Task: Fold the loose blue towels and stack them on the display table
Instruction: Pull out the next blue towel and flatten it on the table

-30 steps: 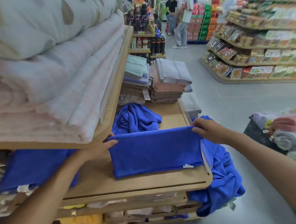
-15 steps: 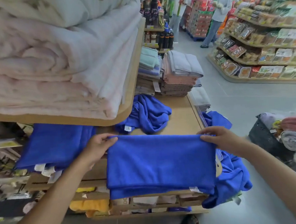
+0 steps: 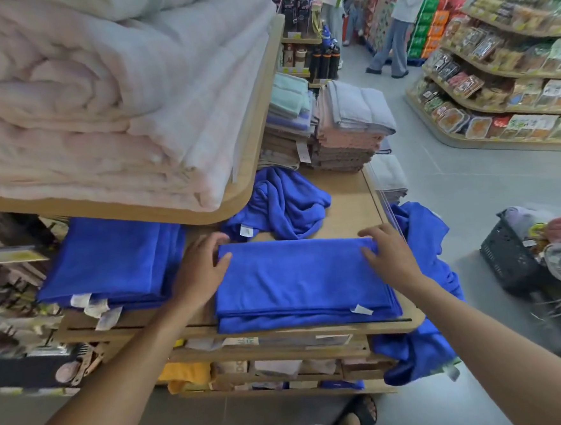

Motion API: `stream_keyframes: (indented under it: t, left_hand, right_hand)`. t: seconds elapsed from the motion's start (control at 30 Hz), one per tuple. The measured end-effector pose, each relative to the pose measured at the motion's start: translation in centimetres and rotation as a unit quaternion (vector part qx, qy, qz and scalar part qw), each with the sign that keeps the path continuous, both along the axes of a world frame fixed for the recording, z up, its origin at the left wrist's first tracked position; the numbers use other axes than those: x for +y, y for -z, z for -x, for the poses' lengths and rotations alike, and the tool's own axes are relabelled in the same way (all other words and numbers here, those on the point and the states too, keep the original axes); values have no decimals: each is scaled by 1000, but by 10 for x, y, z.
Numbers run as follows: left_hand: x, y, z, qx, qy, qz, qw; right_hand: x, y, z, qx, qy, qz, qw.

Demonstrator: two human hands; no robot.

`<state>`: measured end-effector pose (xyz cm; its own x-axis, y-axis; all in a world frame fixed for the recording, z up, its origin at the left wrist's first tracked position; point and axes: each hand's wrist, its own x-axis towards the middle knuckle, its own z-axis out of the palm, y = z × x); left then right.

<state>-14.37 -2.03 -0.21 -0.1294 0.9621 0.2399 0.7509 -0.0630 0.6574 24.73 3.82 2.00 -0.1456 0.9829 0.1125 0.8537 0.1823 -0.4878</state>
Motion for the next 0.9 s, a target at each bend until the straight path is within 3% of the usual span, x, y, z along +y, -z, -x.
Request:
stream_keyframes:
  t: [0.07,0.13,0.23,0.37,0.53,0.7,0.9]
  left_hand:
    - [-26,2,-3,82,119,-17,989]
    - [-51,5,-3,145,202,10,969]
    - [-67,9,-1,177,227,31,957]
    - [-66,5,-4,202,217,12,955]
    - [-63,0,-13,173,150,44,972]
    - [-57,-9,-16,62,116,27,991]
    - [-68,-16,-11,110,175,-35,978]
  right_hand:
    - [-27,2,2,6,-104,9,994]
    - [-53,4,0,-47,-201,28,978]
    - [-73,7,-8,-87,-261,29,961]
    - [-78,7,-9,-107,-267,-25,958]
    - [-80,6,-4,-117,-238,-79,961]
    - [-82,-13,-6,-81,-209,-83,971]
    - [-91,-24,-16,-80,-236,-86,965]
